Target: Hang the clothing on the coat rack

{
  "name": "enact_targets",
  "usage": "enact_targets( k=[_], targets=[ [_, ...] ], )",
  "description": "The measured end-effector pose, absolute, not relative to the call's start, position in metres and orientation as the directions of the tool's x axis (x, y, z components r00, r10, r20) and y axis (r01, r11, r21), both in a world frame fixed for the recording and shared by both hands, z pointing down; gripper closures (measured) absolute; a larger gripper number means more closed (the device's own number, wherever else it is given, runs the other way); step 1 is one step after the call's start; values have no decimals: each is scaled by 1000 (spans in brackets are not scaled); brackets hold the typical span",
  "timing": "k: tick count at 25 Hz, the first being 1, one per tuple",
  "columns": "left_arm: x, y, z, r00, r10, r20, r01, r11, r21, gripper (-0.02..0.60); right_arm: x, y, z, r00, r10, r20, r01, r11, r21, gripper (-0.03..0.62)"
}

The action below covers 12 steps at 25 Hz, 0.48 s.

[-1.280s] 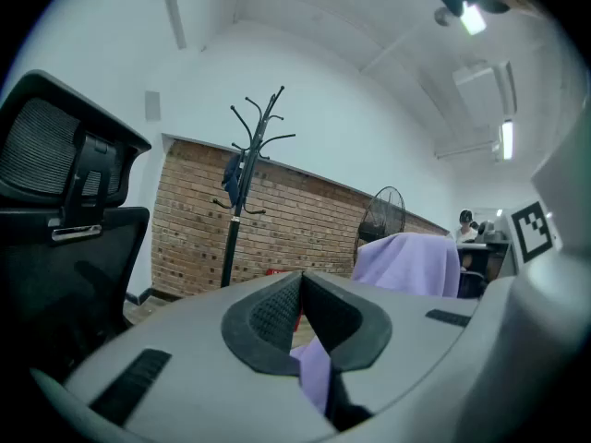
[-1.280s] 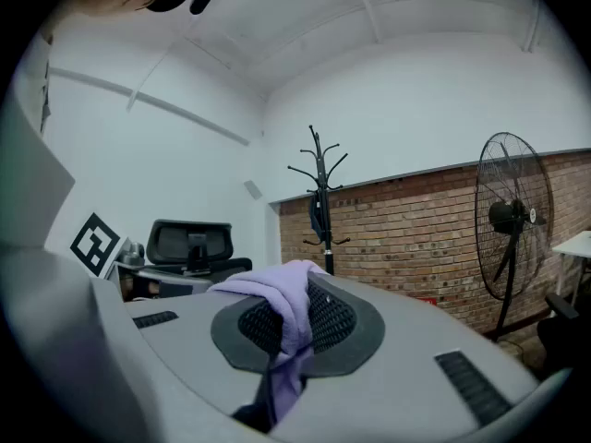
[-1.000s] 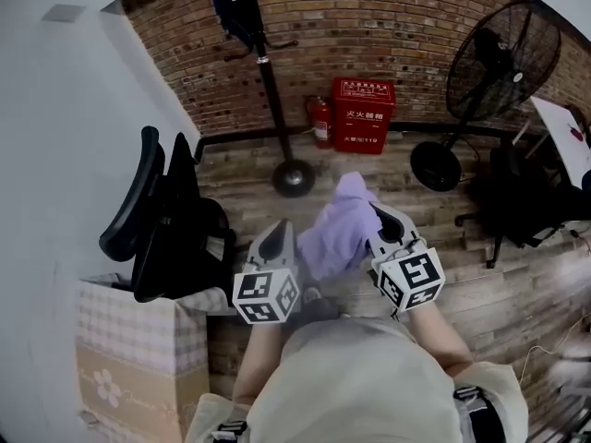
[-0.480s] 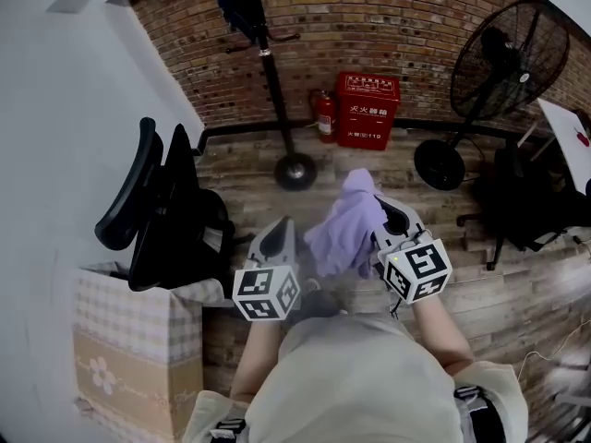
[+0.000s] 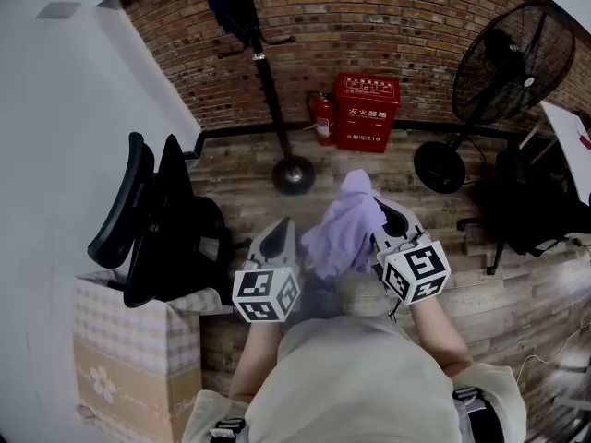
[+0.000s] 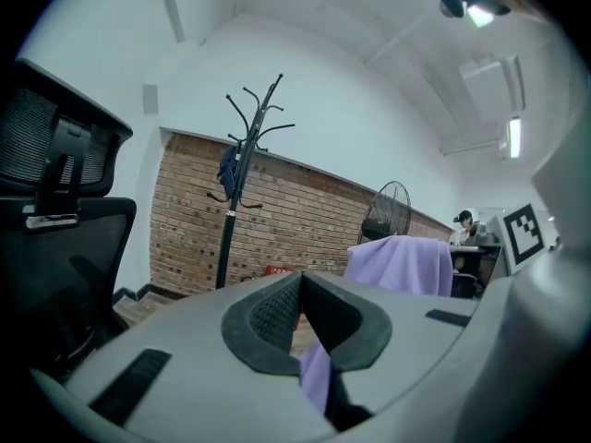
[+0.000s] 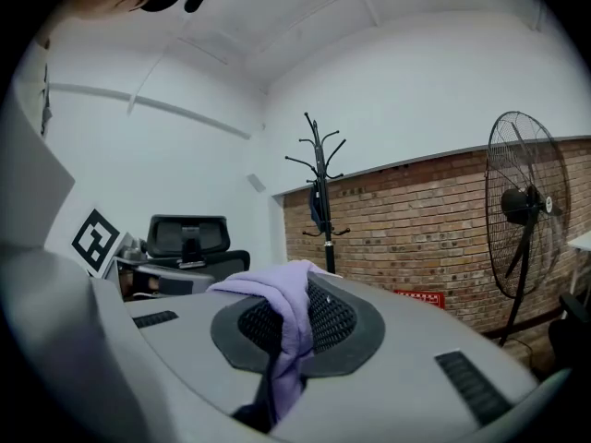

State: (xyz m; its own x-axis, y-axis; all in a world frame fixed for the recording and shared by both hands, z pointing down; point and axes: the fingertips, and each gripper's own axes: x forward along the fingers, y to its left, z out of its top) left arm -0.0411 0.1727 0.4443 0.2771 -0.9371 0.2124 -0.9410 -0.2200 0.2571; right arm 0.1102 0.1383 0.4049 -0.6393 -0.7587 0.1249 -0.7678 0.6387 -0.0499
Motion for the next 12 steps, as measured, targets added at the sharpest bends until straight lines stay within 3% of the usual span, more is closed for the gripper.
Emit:
enact_targets(
  k=[12],
  targets=[
    [-61, 66, 450, 303, -925, 230, -935, -242, 260, 577, 91, 34, 405, -623, -771, 133, -781, 622, -57, 582]
  ],
)
